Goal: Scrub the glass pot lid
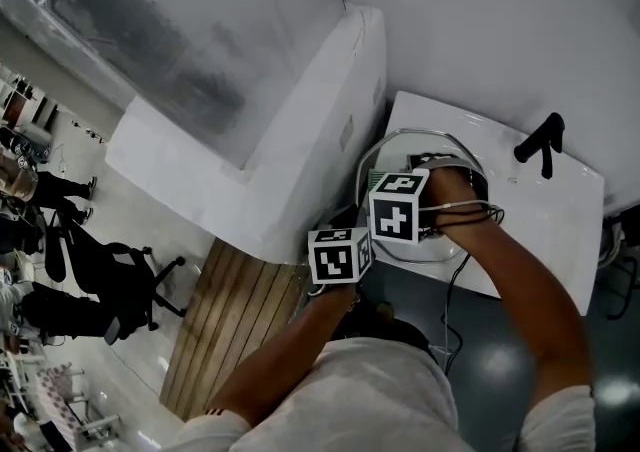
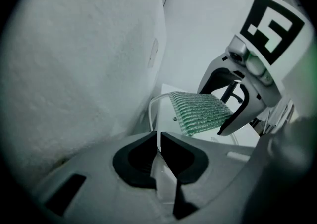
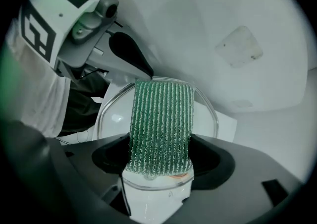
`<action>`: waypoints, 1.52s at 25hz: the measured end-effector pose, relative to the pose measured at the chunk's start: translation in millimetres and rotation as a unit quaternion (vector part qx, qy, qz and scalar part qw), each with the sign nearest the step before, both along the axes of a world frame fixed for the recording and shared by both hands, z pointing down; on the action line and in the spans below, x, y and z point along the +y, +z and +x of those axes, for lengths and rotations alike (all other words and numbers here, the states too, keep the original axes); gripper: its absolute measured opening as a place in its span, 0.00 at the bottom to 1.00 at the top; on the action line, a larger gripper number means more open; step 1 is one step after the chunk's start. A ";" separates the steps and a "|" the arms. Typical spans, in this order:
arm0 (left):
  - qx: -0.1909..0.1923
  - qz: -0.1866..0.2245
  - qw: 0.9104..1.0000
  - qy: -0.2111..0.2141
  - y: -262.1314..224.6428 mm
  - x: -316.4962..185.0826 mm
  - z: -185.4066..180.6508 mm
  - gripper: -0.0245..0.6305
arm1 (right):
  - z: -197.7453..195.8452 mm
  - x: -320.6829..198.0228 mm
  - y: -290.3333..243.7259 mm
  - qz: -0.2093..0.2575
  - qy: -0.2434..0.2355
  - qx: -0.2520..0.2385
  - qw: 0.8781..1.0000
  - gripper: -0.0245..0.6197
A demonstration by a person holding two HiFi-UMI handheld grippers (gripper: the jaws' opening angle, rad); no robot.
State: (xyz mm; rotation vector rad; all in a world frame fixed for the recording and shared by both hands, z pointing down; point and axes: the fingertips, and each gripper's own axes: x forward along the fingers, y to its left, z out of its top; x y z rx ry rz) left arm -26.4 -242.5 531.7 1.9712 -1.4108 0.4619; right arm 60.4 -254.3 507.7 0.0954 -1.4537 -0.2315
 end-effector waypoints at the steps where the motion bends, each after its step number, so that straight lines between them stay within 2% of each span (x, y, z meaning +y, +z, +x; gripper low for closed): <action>1: -0.001 0.000 1.000 -0.001 0.3 0.0 -0.1 0.09 | 1.6 0.8 -1.5 -0.006 0.011 -0.012 1.000 0.58; 6: -0.002 0.000 1.000 -0.005 -0.1 0.2 -1.0 0.09 | 20.6 -2.5 -13.4 -0.033 0.078 -0.087 0.993 0.58; 9: -0.004 0.000 1.000 -0.006 0.2 0.0 -1.0 0.09 | 42.6 -11.6 -18.6 -0.038 0.138 -0.140 0.980 0.58; 11: -0.007 0.000 1.000 -0.006 0.5 -0.2 -0.7 0.09 | 53.4 -15.5 -20.1 -0.053 0.182 -0.193 0.963 0.58; 15: -0.013 0.000 1.000 -0.004 0.5 -0.8 -0.4 0.09 | 76.4 -21.0 -20.2 -0.088 0.262 -0.282 0.919 0.58; 21: -0.018 -0.002 1.000 -0.003 0.3 -0.7 -0.8 0.09 | 116.0 -24.0 1.4 -0.115 0.362 -0.344 0.859 0.58; 23: -0.021 -0.001 1.000 -0.002 0.2 -0.8 -0.9 0.09 | 123.7 -21.8 8.2 -0.118 0.382 -0.355 0.845 0.58; 25: -0.022 0.000 1.000 -0.001 0.1 -1.0 -1.1 0.09 | 124.6 -17.4 7.9 -0.112 0.385 -0.366 0.840 0.58; 27: -0.022 -0.001 1.000 -0.001 -0.2 -1.1 -1.1 0.09 | 120.3 -12.6 -0.9 -0.093 0.373 -0.375 0.843 0.58; 29: -0.021 -0.002 1.000 0.000 0.3 -0.6 -0.7 0.09 | 112.5 -4.9 -14.5 -0.063 0.350 -0.375 0.856 0.58; 34: -0.024 -0.001 1.000 0.003 0.8 -0.9 -0.6 0.09 | 86.2 27.4 -36.2 0.020 0.258 -0.312 0.914 0.58; 36: -0.025 -0.002 1.000 0.005 0.7 -0.4 -0.9 0.09 | 73.5 42.4 -35.0 0.037 0.218 -0.275 0.936 0.58; 38: -0.024 -0.002 1.000 0.005 0.6 0.0 -1.0 0.09 | 61.7 56.3 -27.7 0.044 0.185 -0.243 0.951 0.58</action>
